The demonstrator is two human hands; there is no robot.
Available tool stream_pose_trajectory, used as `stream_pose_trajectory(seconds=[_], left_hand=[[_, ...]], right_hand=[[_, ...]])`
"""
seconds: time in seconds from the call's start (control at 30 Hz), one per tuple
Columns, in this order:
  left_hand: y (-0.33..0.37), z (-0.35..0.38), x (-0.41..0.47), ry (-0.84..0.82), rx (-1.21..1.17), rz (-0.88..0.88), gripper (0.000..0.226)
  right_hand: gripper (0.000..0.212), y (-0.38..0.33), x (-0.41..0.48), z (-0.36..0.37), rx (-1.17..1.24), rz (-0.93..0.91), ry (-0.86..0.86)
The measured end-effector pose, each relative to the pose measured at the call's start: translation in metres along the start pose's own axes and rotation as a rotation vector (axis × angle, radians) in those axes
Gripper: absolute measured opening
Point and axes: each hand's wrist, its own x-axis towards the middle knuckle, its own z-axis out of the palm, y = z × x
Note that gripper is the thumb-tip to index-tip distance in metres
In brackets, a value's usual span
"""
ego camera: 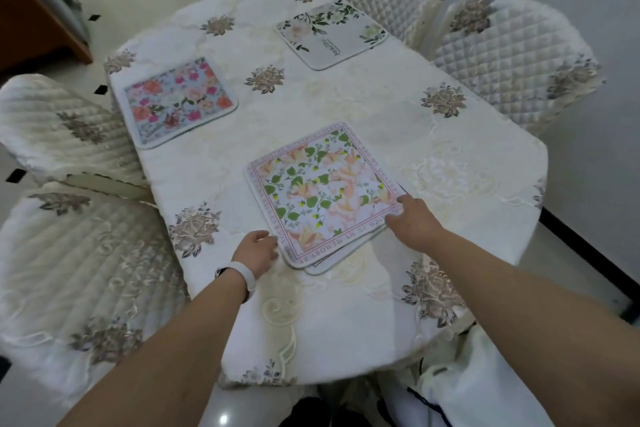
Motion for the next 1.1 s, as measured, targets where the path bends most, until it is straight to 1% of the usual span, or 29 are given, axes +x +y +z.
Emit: stream_pose_trajectory(seconds=[0.1, 0.2, 0.27, 0.33, 0.4, 0.43, 0.53, 0.63, 0.73, 0.83, 1.1], left_hand=[[0.009, 0.001, 0.016, -0.023, -0.087, -0.04, 0.029], [0.013, 0.002, 0.029, -0.016, -0.097, -0.047, 0.032], [0.015, 0.004, 0.035, -0.017, -0.12, -0.05, 0.025], [0.017, 0.006, 0.039, 0.011, -0.096, -0.028, 0.011], [0.017, 0.006, 0.041, 0.044, -0.045, -0.006, 0.011], [0.018, 0.007, 0.04, 0.053, -0.035, -0.001, 0.014], [0.016, 0.007, 0.038, 0.052, -0.048, 0.001, 0.015], [0.015, 0.006, 0.034, 0.051, -0.079, 0.002, 0.012], [0.016, 0.003, 0.027, 0.041, -0.077, 0.026, 0.008], [0.017, -0.002, 0.018, 0.027, -0.078, 0.052, 0.011], [0.008, -0.031, -0.007, -0.022, -0.151, 0.078, 0.01]], right_hand=[[0.065, -0.006, 0.02, -0.001, -0.003, 0.052, 0.021], [0.061, -0.011, 0.037, -0.003, 0.049, 0.088, 0.104], [0.057, -0.015, 0.044, -0.006, 0.111, 0.11, 0.129], [0.046, -0.016, 0.049, -0.009, 0.197, 0.127, 0.1], [0.029, -0.016, 0.052, -0.01, 0.276, 0.118, 0.044], [0.025, -0.016, 0.052, -0.01, 0.302, 0.115, 0.029], [0.026, -0.018, 0.05, -0.006, 0.342, 0.116, 0.054], [0.027, -0.022, 0.041, -0.002, 0.368, 0.112, 0.075], [0.023, -0.025, 0.03, -0.002, 0.368, 0.078, 0.114], [0.025, -0.027, 0.017, -0.003, 0.354, 0.041, 0.143], [0.017, -0.036, -0.029, 0.005, 0.406, 0.051, 0.17]])
